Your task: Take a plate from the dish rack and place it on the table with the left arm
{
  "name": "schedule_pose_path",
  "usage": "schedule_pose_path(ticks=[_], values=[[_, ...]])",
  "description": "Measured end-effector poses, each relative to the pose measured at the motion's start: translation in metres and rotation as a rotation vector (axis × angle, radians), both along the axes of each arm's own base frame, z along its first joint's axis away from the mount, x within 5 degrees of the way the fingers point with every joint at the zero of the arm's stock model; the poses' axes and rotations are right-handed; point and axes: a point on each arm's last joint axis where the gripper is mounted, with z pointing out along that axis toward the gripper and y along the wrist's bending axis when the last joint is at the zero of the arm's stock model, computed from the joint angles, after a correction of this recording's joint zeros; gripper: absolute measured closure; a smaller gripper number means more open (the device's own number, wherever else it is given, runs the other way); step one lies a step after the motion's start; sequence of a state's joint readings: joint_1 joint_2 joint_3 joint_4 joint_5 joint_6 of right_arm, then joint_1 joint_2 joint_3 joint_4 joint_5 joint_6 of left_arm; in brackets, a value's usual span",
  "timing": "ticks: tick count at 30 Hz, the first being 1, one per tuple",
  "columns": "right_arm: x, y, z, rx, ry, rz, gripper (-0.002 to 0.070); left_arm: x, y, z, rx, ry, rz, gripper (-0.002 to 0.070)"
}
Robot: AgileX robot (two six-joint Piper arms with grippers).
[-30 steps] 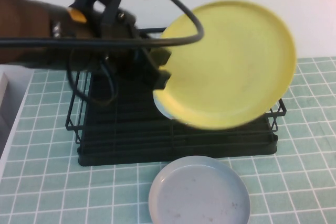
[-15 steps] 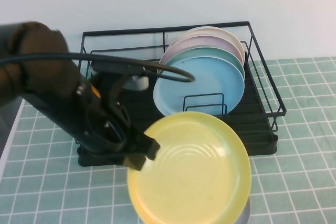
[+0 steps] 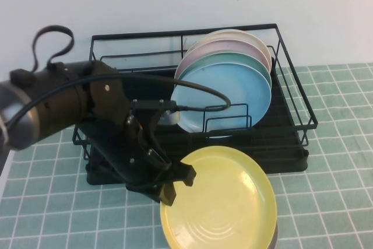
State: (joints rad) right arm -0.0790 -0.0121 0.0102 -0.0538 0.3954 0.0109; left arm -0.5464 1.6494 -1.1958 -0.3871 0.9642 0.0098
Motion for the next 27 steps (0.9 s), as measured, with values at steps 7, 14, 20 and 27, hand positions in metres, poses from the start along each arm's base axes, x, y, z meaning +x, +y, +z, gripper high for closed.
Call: schedule_pose_path(ticks=[7,14,20,27], values=[[0.0,0.0,0.0,0.0,0.0,0.0,0.0678,0.009,-0.002,-0.015,0.035,-0.018,-0.026,0.0564],[0.0,0.0,0.0,0.0,0.0,0.0,0.0678,0.009,0.008,-0.013,0.132,-0.066,-0.073,0.027],[0.0,0.0,0.0,0.0,0.0,0.0,0.0678,-0.004,0.023,0.022,0.164,-0.174,-0.088,0.0232],[0.0,0.0,0.0,0.0,0.0,0.0,0.0678,-0.046,0.056,0.105,0.114,-0.454,-0.103,0.051]])
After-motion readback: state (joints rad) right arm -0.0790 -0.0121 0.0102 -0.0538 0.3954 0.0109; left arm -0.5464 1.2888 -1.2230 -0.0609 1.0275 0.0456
